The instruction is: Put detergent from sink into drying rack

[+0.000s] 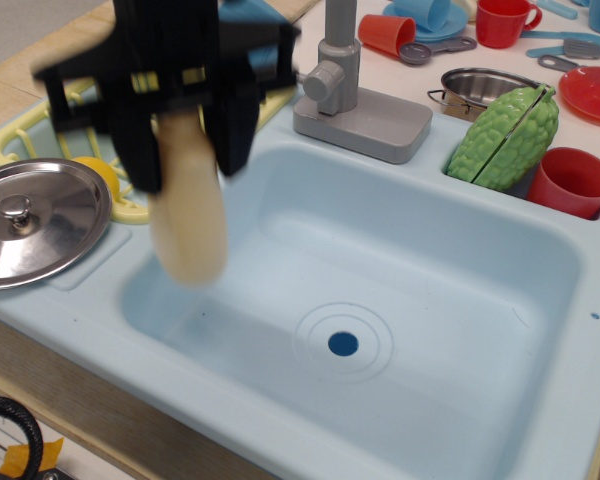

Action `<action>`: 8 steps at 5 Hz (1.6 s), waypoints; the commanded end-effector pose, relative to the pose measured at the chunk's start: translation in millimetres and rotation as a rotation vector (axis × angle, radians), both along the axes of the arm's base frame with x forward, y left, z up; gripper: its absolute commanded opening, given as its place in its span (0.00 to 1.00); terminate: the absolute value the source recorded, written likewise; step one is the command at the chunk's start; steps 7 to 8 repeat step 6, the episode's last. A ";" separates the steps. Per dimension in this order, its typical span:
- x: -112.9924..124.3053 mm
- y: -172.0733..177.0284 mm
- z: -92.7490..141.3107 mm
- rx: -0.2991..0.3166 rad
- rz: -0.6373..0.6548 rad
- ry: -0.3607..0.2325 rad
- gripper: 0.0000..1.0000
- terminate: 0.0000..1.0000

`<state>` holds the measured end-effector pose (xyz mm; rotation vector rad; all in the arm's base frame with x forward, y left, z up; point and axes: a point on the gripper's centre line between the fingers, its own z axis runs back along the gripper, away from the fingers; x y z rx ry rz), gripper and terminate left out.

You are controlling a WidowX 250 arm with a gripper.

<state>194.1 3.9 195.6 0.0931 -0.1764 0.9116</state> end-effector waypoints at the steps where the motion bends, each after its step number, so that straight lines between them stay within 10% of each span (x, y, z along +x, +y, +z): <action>1: 16.8 38.8 40.0 0.073 -0.045 -0.089 0.00 0.00; 2: 25.4 66.1 35.4 0.061 -0.087 -0.133 0.00 0.00; 3: 34.7 82.0 21.8 0.003 -0.157 -0.166 1.00 0.00; 5: 34.7 82.0 21.8 0.003 -0.157 -0.166 1.00 0.00; 6: 34.7 82.0 21.8 0.003 -0.157 -0.166 1.00 1.00; 8: 34.7 82.0 21.8 0.003 -0.157 -0.166 1.00 1.00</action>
